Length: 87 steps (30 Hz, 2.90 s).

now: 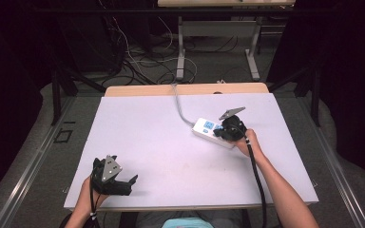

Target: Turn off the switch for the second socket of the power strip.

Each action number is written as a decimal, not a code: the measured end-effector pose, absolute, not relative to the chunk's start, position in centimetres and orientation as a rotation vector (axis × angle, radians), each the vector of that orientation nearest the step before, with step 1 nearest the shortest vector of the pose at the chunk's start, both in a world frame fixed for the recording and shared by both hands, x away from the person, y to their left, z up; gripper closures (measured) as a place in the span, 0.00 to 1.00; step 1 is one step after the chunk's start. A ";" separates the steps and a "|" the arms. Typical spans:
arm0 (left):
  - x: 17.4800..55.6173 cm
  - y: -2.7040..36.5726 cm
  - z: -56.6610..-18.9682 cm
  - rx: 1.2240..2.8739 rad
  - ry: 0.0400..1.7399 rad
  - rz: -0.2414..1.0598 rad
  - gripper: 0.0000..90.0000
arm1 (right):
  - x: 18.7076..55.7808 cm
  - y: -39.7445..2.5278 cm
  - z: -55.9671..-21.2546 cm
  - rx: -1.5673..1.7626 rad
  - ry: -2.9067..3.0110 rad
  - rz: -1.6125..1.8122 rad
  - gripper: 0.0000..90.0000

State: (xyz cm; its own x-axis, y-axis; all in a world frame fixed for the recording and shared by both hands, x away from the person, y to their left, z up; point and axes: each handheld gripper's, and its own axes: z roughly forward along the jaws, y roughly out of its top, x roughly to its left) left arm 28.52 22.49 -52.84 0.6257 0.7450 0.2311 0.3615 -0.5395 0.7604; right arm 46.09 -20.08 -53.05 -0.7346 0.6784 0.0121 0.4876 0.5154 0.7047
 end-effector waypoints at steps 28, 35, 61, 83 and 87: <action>28.5 22.5 -52.8 2.161 0.859 0.714 0.02 | 45.9 -19.8 -52.7 0.961 2.469 1.016 1.00; 28.5 22.4 -52.8 2.158 0.860 0.716 0.02 | 45.9 -19.8 -52.7 0.951 2.472 1.015 1.00; 28.5 22.5 -52.7 2.169 0.855 0.702 0.02 | 45.8 -20.5 -51.2 0.973 2.466 1.135 0.29; 28.3 22.6 -52.8 2.163 0.861 0.710 0.02 | 45.5 -21.0 -50.8 0.952 2.488 1.186 0.00; 28.3 22.6 -52.7 2.163 0.867 0.706 0.02 | 45.4 -21.1 -50.6 0.954 2.518 1.145 0.00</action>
State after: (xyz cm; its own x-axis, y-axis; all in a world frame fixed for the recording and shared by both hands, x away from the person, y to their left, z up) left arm 28.26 22.56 -52.73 0.6287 0.7452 0.2221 0.3684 -0.5370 0.7589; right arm 45.44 -21.06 -50.64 -0.7667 0.6385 0.0678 0.4707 0.4871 0.7356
